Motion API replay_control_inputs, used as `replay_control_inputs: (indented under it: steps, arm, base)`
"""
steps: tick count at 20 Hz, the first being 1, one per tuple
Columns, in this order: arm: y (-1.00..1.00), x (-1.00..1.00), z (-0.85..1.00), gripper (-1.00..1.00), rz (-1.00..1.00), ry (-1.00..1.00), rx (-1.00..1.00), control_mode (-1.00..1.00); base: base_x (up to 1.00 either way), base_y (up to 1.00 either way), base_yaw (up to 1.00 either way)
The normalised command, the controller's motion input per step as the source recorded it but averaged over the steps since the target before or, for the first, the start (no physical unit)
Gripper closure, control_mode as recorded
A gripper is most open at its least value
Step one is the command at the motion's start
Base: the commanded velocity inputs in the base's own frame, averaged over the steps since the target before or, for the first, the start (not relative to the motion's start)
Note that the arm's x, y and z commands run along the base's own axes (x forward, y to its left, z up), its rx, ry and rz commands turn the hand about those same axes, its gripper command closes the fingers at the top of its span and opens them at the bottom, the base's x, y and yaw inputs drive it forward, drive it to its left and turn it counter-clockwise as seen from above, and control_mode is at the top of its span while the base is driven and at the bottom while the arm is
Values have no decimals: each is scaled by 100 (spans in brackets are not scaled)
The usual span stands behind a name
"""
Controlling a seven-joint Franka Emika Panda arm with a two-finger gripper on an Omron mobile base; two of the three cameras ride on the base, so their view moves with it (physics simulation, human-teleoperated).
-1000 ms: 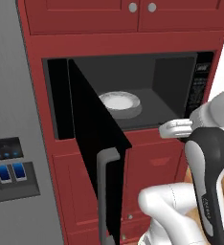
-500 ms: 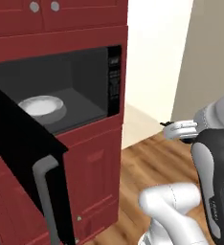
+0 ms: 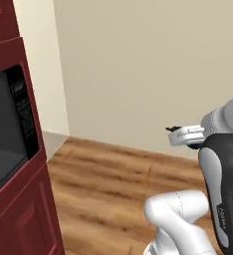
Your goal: Pick the eggplant from the microwave and place it on plate located on the counter.
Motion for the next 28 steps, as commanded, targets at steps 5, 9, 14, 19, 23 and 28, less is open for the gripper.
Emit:
replay_control_inputs:
  steps: [5,9,14,19,23,28]
  arm:
    - [0,0,0,100,0,0,0,100]
    - [0,0,0,100,0,0,0,100]
    - [0,0,0,100,0,0,0,100]
    - [0,0,0,100,0,0,0,100]
    - [0,0,0,100,0,0,0,100]
    - [0,0,0,100,0,0,0,100]
  base:
    - [0,0,-100]
    - [0,0,-99]
    - [0,0,-98]
    - [0,0,-96]
    - [0,0,-94]
    - [1,0,-90]
